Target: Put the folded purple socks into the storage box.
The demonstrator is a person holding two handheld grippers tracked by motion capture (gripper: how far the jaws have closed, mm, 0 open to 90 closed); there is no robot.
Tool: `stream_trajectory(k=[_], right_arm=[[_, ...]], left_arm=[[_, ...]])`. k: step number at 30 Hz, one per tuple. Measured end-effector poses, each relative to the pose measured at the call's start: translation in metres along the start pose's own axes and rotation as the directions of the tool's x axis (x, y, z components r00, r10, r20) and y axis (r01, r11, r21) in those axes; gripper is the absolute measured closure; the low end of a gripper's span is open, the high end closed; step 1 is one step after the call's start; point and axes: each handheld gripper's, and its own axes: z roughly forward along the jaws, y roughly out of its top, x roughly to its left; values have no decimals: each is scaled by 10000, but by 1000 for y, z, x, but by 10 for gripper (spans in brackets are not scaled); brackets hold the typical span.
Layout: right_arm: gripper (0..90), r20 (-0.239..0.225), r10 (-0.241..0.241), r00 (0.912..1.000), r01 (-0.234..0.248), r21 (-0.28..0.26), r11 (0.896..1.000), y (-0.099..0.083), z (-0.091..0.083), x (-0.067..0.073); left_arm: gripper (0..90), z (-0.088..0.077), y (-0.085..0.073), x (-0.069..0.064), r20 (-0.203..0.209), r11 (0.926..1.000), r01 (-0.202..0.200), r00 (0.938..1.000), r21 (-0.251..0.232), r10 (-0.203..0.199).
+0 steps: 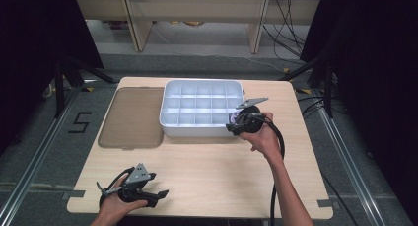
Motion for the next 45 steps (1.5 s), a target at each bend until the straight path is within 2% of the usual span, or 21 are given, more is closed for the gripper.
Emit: stream_trajectory(k=[2,5,10,15,16,17,22,23,25,28,30,31,32,33,34,35,36,38,41,42,45], right_arm=[[504,-40,-103,9999,103,-123,9999,-2,0,2],[449,-96,175,9998,-178,-294,9994,-4,-2,6],[377,-322,192,9993,-215,-733,9971,-8,0,12],[329,-334,510,9981,-541,-969,9938,-12,1,20],[323,-343,277,9990,-308,-925,9952,-13,1,19],[323,-425,650,9970,-685,-868,9939,-14,0,23],[304,-485,540,9974,-585,-977,9935,-19,4,25],[295,-527,345,9980,-396,-990,9943,-20,4,24],[283,-587,675,9960,-725,-885,9934,-21,2,26],[264,-607,616,9963,-675,-994,9928,-23,1,27],[256,-775,768,9940,-846,-1035,9910,-26,1,31],[256,-775,768,9940,-846,-1035,9910,-26,1,31],[254,-670,449,9967,-523,-1128,9922,-27,1,31],[254,-670,449,9967,-523,-1128,9922,-27,1,31],[253,-803,692,9944,-774,-1035,9916,-27,0,33],[252,-710,579,9958,-655,-1103,9917,-28,1,33],[253,-886,701,9936,-795,-1069,9911,-28,1,35],[251,-742,381,9965,-469,-1198,9917,-29,1,36],[250,-741,499,9960,-576,-1051,9928,-28,-1,39],[247,-663,339,9972,-424,-1326,9903,-28,1,40],[239,-667,228,9975,-303,-1137,9931,-28,-1,41]], left_arm=[[230,0,0,0,44,10000,42,10000,-15,-42],[229,0,0,0,50,10000,40,10000,-29,-39],[229,0,0,0,36,10000,49,10000,-32,-48],[228,0,0,0,24,10000,25,10000,-25,-25],[228,0,0,0,24,9999,96,10000,-85,-96],[228,0,0,0,26,9999,111,9999,-90,-111],[228,0,0,0,44,10000,41,10000,-22,-41],[228,0,0,0,36,10000,57,10000,-19,-57],[228,0,0,0,25,10000,38,10000,-24,-38],[228,0,0,0,46,10000,-17,10000,-17,17],[228,0,0,0,-31,10000,-61,10000,-7,61],[228,0,0,0,-7,10000,-54,10000,-15,54],[228,0,0,0,2,10000,-49,10000,-9,49],[228,0,0,0,-17,10000,-46,10000,-1,46],[227,0,0,0,37,10000,-6,10000,-33,7],[227,-1,0,0,-10,10000,-28,10000,-26,28],[227,-1,0,0,44,10000,-52,10000,-16,52],[227,0,0,0,37,9999,54,10000,-87,-53],[227,-1,0,0,-36,10000,-65,10000,-7,65],[227,-1,0,0,-15,10000,-51,10000,-19,51],[227,-1,0,0,7,10000,-25,10000,-35,25]])
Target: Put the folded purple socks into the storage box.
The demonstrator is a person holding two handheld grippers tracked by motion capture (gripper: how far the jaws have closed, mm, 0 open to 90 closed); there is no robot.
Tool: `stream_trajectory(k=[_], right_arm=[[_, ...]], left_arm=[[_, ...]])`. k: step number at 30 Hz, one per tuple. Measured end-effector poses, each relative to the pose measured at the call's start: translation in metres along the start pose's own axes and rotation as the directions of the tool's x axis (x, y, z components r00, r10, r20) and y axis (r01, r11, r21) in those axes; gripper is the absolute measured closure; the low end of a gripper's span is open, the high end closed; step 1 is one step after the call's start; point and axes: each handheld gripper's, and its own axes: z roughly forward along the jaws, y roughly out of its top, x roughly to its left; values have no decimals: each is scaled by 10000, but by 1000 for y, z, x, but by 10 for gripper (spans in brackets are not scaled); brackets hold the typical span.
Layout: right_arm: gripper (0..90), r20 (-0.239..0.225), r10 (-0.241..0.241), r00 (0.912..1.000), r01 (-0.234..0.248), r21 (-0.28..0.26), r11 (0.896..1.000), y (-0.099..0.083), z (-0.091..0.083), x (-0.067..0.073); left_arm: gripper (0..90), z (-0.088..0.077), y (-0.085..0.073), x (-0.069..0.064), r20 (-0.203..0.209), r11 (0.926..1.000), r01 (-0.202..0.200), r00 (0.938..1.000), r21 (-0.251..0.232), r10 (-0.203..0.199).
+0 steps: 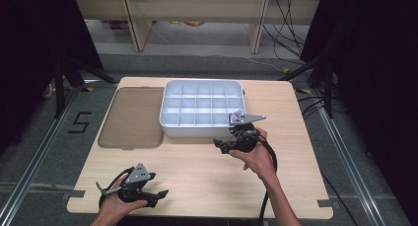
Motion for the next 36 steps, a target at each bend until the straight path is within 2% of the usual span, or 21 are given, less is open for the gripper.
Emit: stream_trajectory(k=[1,3,4,9,12,13,14,16,18,19,22,24,27,28,29,32,33,36], right_arm=[[237,-5,180,9998,-180,8,9998,0,-1,3],[237,-66,120,9999,-120,12,9999,0,-1,3],[235,-137,259,9996,-258,62,9996,-1,0,5],[227,-67,135,9999,-135,36,9999,-6,2,6],[223,-103,397,9992,-396,145,9991,-9,1,9],[224,-92,222,9997,-222,-28,9997,-9,2,8],[222,-207,293,9994,-291,91,9995,-9,2,8],[209,-108,279,9996,-277,171,9995,-10,1,9],[206,-158,244,9996,-244,36,9997,-11,1,10],[205,-102,80,9999,-79,109,9999,-10,0,10],[206,-143,182,9997,-181,78,9998,-12,-1,13],[206,-156,48,9999,-46,114,9999,-15,0,15],[205,-377,289,9989,-280,220,9994,-19,2,16],[203,-203,57,9998,-52,253,9997,-21,2,15],[196,-218,104,9997,-95,417,9991,-23,1,16],[196,-213,57,9998,-50,341,9994,-25,1,17],[195,-284,177,9994,-166,380,9991,-26,0,18],[194,-253,60,9997,-52,333,9994,-28,-1,20]], left_arm=[[227,0,0,0,19,10000,35,10000,-41,-35],[227,0,0,0,37,9999,95,9999,-84,-94],[227,0,0,0,30,9999,98,9999,-83,-98],[227,0,0,0,-33,10000,1,10000,12,0],[227,0,0,-1,51,9999,112,9999,-102,-111],[227,0,0,0,40,9999,92,9999,-91,-92],[227,0,0,0,42,9999,104,9999,-92,-103],[227,0,0,0,33,9999,92,10000,-93,-92],[227,0,0,-1,34,9999,98,9999,-88,-98],[227,0,0,-1,37,9999,103,9999,-82,-103],[227,0,0,-1,38,9999,96,9999,-87,-96],[227,0,0,-1,28,9999,94,10000,-74,-93],[227,0,0,0,-29,10000,-1,10000,4,1],[227,0,0,0,-38,10000,-12,10000,10,12],[227,0,0,0,29,10000,-28,10000,28,28],[227,0,0,0,-30,10000,-10,10000,8,10],[227,0,0,0,-39,10000,-14,10000,13,14],[227,0,0,0,-44,10000,-18,10000,16,18]])
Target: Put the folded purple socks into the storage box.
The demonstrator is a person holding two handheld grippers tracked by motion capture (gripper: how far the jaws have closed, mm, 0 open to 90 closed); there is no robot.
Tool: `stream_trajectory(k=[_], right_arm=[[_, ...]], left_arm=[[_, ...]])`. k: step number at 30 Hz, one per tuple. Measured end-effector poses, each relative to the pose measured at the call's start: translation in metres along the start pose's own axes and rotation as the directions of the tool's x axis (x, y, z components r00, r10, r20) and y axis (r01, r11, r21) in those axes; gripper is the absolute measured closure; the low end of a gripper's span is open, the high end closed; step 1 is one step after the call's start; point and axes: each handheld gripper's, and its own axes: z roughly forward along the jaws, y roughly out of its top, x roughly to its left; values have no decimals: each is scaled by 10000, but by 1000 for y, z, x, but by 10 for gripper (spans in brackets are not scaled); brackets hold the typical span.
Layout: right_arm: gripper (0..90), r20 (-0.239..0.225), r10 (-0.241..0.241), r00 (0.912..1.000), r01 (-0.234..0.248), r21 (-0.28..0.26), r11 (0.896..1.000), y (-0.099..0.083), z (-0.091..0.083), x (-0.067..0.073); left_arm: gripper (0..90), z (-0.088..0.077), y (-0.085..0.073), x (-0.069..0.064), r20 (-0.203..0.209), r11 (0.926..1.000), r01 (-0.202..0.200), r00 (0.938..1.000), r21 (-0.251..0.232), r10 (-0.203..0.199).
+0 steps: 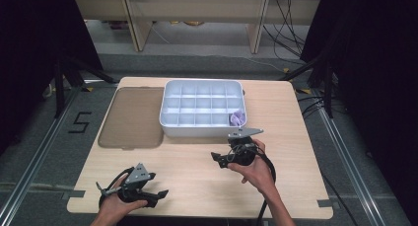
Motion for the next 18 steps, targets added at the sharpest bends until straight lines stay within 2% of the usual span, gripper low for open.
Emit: stream_trajectory(k=[1,3,4,5,6,8,10,16,18], right_arm=[[193,-34,111,9999,-112,-99,9999,-1,0,2],[191,-7,-104,9999,104,-21,9999,-2,-1,2],[191,-103,93,9999,-92,29,10000,-3,-1,4],[189,-106,-30,9999,30,-9,10000,-3,-1,3],[189,-67,51,10000,-51,2,10000,-4,-1,5],[186,-79,-143,9999,143,-78,9999,-7,0,6],[182,-125,-144,9998,144,-9,9999,-8,0,7],[172,-279,-258,9993,259,30,9997,-14,2,11],[167,-220,-162,9996,166,152,9997,-16,2,12]], left_arm=[[227,0,0,-1,-17,10000,62,10000,3,-62],[227,0,0,-1,69,10000,0,10000,-1,0],[227,0,0,-1,74,10000,-2,10000,8,2],[227,0,0,-1,78,10000,3,10000,2,-3],[227,0,0,-1,82,10000,4,10000,3,-4],[227,0,0,-2,53,9998,196,9998,-8,-196],[227,1,0,-2,98,9998,217,9997,-10,-217],[227,0,0,-2,62,9999,162,9998,-13,-162],[227,0,0,-1,80,10000,15,10000,-1,-15]])
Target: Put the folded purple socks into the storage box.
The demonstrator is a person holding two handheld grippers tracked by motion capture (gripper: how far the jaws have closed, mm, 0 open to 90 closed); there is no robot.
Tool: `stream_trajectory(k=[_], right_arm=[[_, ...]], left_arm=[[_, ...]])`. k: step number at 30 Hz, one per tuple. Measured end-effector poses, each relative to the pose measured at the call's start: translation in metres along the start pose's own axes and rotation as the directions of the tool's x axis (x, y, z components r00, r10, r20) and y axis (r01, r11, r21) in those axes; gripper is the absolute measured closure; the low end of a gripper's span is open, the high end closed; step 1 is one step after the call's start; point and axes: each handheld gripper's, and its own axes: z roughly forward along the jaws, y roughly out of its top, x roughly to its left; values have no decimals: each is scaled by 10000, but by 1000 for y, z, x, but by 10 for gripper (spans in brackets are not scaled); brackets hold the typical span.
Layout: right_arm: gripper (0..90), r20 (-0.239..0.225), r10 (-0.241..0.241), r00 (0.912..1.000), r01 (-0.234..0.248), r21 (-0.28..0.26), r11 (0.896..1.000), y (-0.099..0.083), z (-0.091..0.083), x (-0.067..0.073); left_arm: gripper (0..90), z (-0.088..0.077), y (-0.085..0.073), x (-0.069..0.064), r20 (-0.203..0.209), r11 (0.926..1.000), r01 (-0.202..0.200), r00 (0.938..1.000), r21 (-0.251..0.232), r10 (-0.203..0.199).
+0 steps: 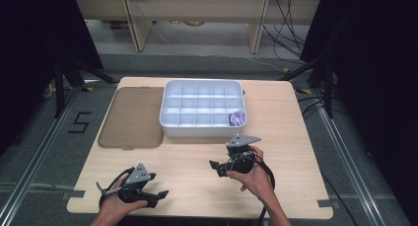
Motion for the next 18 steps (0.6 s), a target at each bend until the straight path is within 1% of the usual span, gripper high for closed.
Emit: stream_trajectory(k=[2,3,4,5,6,7,8,9,10,12,13,14,17,18], right_arm=[[166,-71,-33,10000,32,-6,10000,-2,1,0],[165,-131,141,9998,-140,51,9999,-5,1,3],[165,-131,141,9998,-140,51,9999,-5,1,3],[164,-194,-216,9996,215,-66,9997,-6,3,0],[165,-118,15,9999,-15,-18,10000,-8,2,3],[165,-151,-13,9999,13,-17,10000,-9,2,3],[165,-121,-51,9999,50,-47,10000,-11,2,2],[164,-150,39,9999,-39,1,10000,-12,2,3],[165,-148,59,9999,-59,13,10000,-14,3,3],[165,-124,40,9999,-39,48,10000,-17,3,3],[165,-102,29,9999,-29,35,10000,-19,4,3],[165,-134,49,9999,-48,95,9999,-20,3,4],[165,-165,100,9998,-97,172,9998,-27,5,4],[165,-165,100,9998,-97,172,9998,-27,5,4]], left_arm=[[227,1,0,0,33,10000,18,10000,-75,-17],[227,1,0,0,33,10000,12,10000,-75,-12],[227,1,0,-1,42,10000,5,10000,-73,-5],[227,1,0,-1,40,10000,-3,10000,-65,3],[227,0,0,0,5,10000,-35,10000,13,35],[227,1,0,-1,25,10000,2,10000,-62,-2],[227,0,0,0,-93,10000,-78,9999,40,78],[227,0,0,0,-77,9999,-104,9999,49,105],[227,1,0,-2,23,10000,14,10000,-24,-14],[227,0,0,-2,-4,10000,55,10000,10,-55],[227,0,0,-2,6,10000,-7,10000,10,7],[227,0,0,-2,25,9999,-153,9999,29,153],[227,0,0,-2,26,9999,-132,9999,27,132],[227,0,0,-2,11,10000,-58,10000,40,58]])
